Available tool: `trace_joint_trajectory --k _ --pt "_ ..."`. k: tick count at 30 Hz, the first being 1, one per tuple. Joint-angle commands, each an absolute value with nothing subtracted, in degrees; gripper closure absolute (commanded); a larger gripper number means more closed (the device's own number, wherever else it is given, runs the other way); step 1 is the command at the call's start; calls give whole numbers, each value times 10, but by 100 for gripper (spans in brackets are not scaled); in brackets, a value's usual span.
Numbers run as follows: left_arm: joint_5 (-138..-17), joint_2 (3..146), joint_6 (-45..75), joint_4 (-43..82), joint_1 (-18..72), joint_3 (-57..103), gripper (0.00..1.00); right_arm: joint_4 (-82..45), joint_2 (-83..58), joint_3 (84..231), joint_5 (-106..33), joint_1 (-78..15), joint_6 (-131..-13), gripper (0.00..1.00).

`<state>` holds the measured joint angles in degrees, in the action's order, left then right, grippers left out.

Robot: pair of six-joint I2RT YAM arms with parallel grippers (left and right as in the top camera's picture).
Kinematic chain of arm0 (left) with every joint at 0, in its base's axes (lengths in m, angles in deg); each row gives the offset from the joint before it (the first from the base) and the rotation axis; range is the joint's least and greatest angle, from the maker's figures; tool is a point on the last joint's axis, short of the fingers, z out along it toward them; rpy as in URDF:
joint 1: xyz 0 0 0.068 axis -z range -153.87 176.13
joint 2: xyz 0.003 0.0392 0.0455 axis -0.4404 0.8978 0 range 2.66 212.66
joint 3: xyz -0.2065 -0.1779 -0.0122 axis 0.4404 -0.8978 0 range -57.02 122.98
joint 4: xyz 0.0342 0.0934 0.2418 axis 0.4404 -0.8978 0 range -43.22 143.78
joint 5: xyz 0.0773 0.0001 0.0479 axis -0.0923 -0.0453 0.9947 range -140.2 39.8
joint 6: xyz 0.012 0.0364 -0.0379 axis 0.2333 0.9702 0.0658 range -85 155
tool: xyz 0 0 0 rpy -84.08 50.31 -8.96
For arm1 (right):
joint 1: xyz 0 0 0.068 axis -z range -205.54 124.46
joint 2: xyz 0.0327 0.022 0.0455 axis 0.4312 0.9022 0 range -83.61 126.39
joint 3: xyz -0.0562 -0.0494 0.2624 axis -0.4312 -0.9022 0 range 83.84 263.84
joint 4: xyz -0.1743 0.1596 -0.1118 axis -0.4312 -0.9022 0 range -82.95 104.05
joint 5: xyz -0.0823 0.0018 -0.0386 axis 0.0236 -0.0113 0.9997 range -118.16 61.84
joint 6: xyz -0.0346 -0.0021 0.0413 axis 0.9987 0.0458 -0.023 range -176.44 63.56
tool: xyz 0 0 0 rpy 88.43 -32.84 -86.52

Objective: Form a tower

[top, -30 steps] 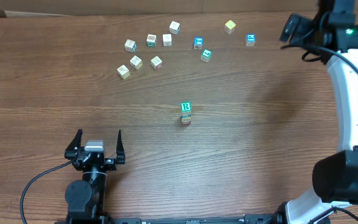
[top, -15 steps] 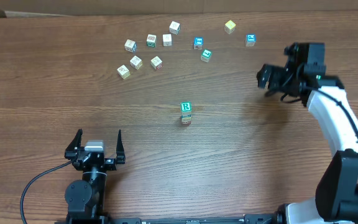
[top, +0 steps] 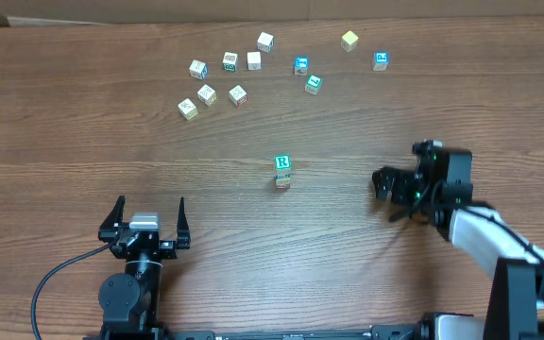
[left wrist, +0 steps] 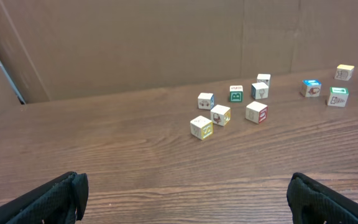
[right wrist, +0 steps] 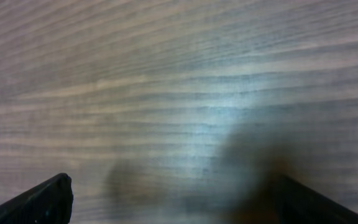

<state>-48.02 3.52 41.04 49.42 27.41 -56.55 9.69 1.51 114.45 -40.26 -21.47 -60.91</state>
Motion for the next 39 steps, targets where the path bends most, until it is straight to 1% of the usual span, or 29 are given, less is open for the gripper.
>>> trace_joint_trajectory --k 1,9,14,19,25,30,39 --pt "-482 29 419 495 277 -567 0 130 -43 1082 -412 -213 -609 0" --pt "-482 29 419 495 277 -567 0 271 -99 970 -414 -213 -611 0" --pt "-482 29 419 495 277 -567 0 333 -125 922 -418 -213 -611 0" --pt "-482 29 419 495 277 -567 1 364 -151 886 -418 -213 -611 0" --pt "-482 29 419 495 277 -567 1 370 -201 842 -418 -213 -611 0" --pt "-482 29 419 495 277 -567 0 354 -240 843 -418 -213 -611 0" --pt "-482 29 419 495 277 -567 0 279 -258 843 -418 -214 -611 0"
